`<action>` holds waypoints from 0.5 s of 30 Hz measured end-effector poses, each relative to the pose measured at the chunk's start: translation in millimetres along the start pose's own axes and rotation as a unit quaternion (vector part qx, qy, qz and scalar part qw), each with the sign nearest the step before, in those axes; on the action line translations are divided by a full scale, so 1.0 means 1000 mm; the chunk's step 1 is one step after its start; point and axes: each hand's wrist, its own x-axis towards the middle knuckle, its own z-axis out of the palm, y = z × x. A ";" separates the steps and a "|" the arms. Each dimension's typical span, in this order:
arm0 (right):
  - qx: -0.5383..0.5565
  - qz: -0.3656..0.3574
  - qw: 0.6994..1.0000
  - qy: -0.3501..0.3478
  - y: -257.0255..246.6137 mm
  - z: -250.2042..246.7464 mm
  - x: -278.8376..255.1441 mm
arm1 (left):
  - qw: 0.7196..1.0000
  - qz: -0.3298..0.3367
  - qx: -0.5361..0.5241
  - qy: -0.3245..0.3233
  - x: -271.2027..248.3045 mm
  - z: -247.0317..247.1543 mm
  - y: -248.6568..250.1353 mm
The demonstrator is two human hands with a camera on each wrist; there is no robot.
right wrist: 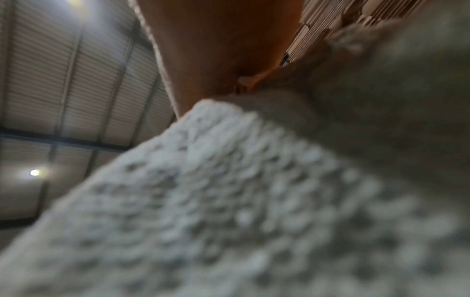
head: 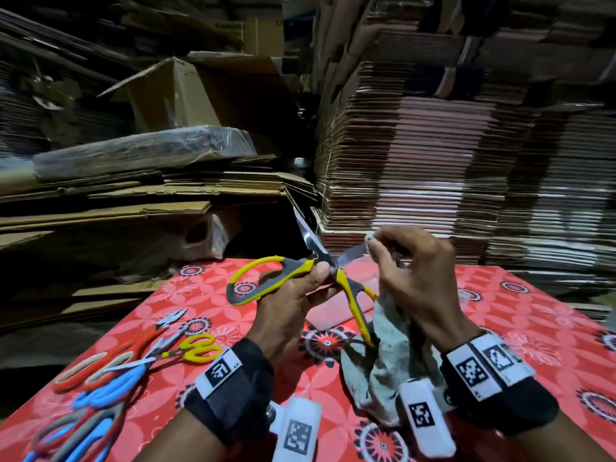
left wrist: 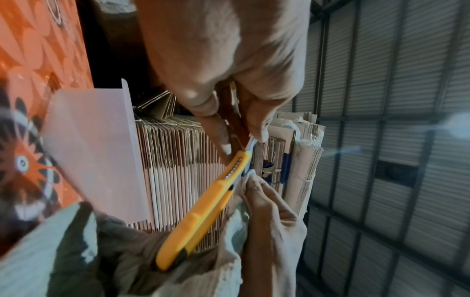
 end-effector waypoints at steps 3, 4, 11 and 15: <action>0.045 -0.052 0.995 -0.068 -0.020 0.011 -0.010 | 1.000 -0.005 -0.020 0.008 0.000 0.000 0.002; 0.051 -0.064 0.994 -0.077 -0.024 0.014 -0.011 | 1.000 -0.010 -0.025 0.005 0.000 0.000 0.003; 0.003 0.029 1.000 -0.004 0.006 -0.010 0.007 | 1.000 -0.027 -0.011 -0.003 -0.003 0.002 0.006; 0.018 0.015 1.000 0.002 -0.003 -0.012 0.008 | 0.999 -0.013 -0.029 0.000 -0.001 0.002 0.009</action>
